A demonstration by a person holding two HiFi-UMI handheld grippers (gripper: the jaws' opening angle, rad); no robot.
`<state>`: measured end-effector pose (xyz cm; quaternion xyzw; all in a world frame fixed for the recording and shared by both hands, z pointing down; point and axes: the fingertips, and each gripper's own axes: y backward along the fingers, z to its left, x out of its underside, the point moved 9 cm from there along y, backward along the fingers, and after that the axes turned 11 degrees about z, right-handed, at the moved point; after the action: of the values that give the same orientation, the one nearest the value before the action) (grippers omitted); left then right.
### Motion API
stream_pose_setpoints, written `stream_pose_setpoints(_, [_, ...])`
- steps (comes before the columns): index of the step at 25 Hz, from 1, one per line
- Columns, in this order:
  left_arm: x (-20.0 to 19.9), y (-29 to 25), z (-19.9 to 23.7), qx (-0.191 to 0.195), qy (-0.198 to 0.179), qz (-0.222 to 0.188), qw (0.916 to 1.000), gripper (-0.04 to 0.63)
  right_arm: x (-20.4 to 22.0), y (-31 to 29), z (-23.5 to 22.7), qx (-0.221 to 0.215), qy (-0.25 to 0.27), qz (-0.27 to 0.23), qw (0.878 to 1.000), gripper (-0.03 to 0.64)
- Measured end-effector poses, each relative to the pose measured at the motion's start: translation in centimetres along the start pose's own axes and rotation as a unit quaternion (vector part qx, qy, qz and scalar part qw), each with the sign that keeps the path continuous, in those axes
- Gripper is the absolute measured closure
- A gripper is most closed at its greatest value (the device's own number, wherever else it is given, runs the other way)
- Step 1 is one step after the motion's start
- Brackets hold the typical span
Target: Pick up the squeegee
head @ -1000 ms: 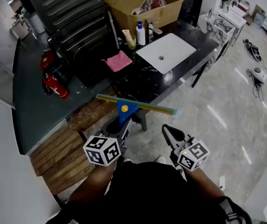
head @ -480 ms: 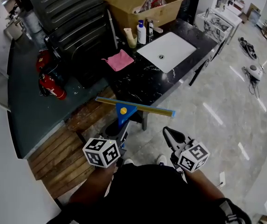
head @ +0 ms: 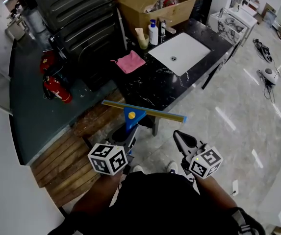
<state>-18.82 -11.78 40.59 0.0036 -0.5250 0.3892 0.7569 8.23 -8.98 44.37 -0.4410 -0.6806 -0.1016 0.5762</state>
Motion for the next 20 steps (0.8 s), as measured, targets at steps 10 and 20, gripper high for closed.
stream_pose_setpoints(10, [-0.72, 0.75, 0.3, -0.006, -0.001, -0.013, 0.9999, 0.456, -0.87, -0.85, 0.3, -0.017, 0.011, -0.001, 1.0, 0.608])
stream_pose_setpoints(20, [-0.59, 0.74, -0.44, -0.002, -0.004, -0.009, 0.9999, 0.456, -0.49, -0.35, 0.38, -0.019, 0.007, -0.002, 1.0, 0.609])
